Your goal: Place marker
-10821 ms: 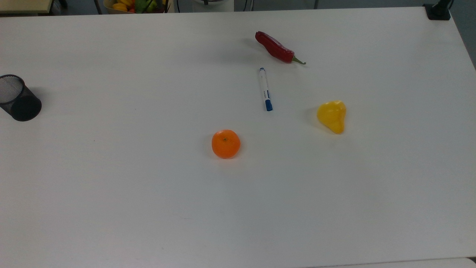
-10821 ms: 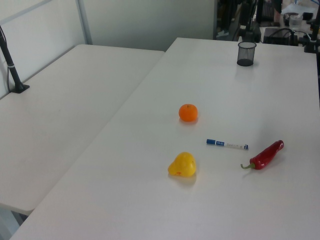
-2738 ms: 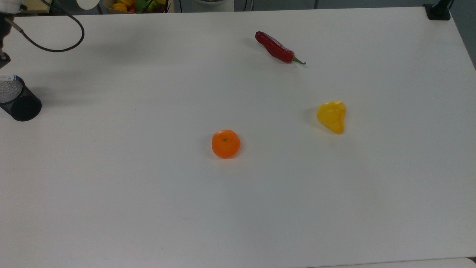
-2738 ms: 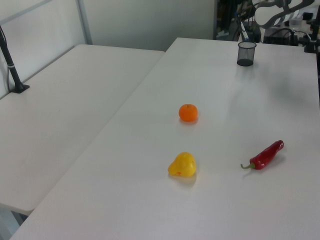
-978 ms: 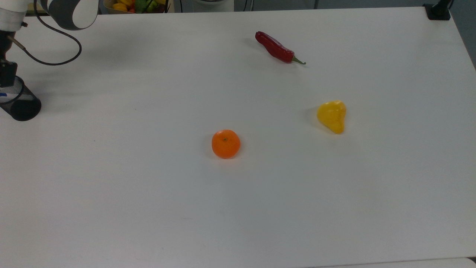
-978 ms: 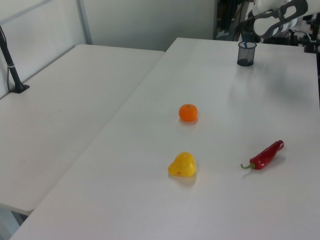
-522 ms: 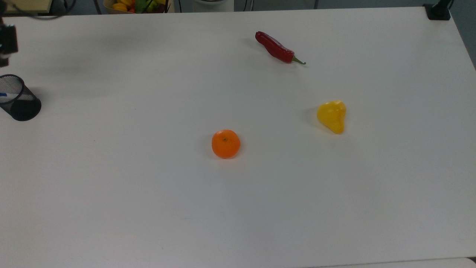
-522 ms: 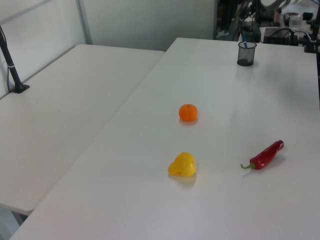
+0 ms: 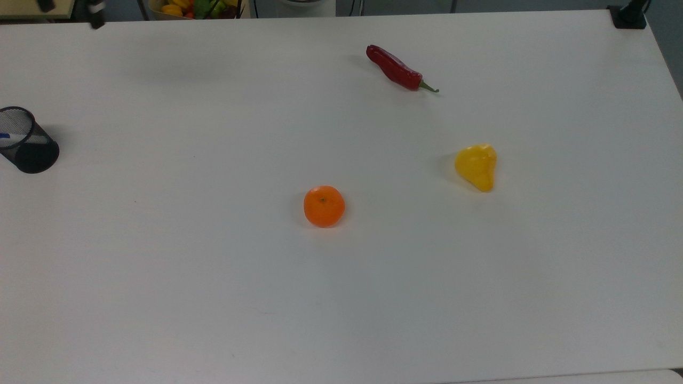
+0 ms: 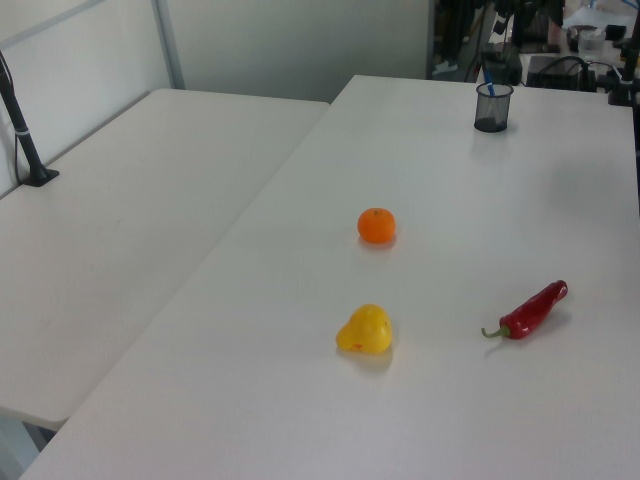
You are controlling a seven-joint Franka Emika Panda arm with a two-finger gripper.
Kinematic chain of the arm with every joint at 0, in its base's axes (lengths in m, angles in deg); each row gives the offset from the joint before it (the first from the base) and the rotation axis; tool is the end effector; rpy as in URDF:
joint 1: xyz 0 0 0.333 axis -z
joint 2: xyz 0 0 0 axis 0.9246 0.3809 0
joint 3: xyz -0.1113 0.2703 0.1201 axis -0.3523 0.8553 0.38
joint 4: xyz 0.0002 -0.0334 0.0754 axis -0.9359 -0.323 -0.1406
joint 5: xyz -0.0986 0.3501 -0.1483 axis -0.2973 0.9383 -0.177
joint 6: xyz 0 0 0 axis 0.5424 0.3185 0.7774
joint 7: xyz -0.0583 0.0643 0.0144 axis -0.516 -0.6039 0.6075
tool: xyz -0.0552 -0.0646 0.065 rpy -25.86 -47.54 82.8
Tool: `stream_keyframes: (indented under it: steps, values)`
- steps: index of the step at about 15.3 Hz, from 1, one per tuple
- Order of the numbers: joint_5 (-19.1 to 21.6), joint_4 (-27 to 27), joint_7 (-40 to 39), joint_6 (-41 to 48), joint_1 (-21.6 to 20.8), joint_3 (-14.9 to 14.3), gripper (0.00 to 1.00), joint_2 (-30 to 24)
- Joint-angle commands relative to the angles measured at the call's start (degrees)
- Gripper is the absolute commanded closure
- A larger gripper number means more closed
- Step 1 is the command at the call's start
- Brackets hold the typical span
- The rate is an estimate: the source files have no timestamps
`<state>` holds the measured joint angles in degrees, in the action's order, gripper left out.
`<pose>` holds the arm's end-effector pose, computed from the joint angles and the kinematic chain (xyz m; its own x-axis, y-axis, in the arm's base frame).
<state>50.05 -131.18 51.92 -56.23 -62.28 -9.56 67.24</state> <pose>0.5404 -0.2302 0.6021 0.8874 -0.3532 0.2964 -0.3439 -0.9352 -0.0846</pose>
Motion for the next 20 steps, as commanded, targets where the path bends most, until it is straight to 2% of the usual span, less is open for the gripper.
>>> stream_keyframes:
  steps: [1, 4, 8, 9, 11, 14, 20]
  values:
    - [-0.03, 0.93, 3.56, 8.05, -0.32, 5.80, 0.00, -2.91]
    - [-0.38, 1.28, 8.85, 12.97, -0.41, 10.82, 0.00, -4.14]
    - [-0.82, 2.17, 8.95, 16.32, -1.28, 16.79, 0.00, -4.32]
    - [-1.17, 1.82, 8.77, 16.24, -2.33, 17.24, 0.00, -4.05]
    - [-3.27, 1.46, 8.16, 16.06, -5.40, 17.16, 0.00, -3.44]
    - [-4.34, -0.21, 4.57, 15.62, -6.82, 17.25, 0.00, -3.26]
    - [-4.25, -0.30, -5.20, 11.58, -8.49, 13.74, 0.00, -1.85]
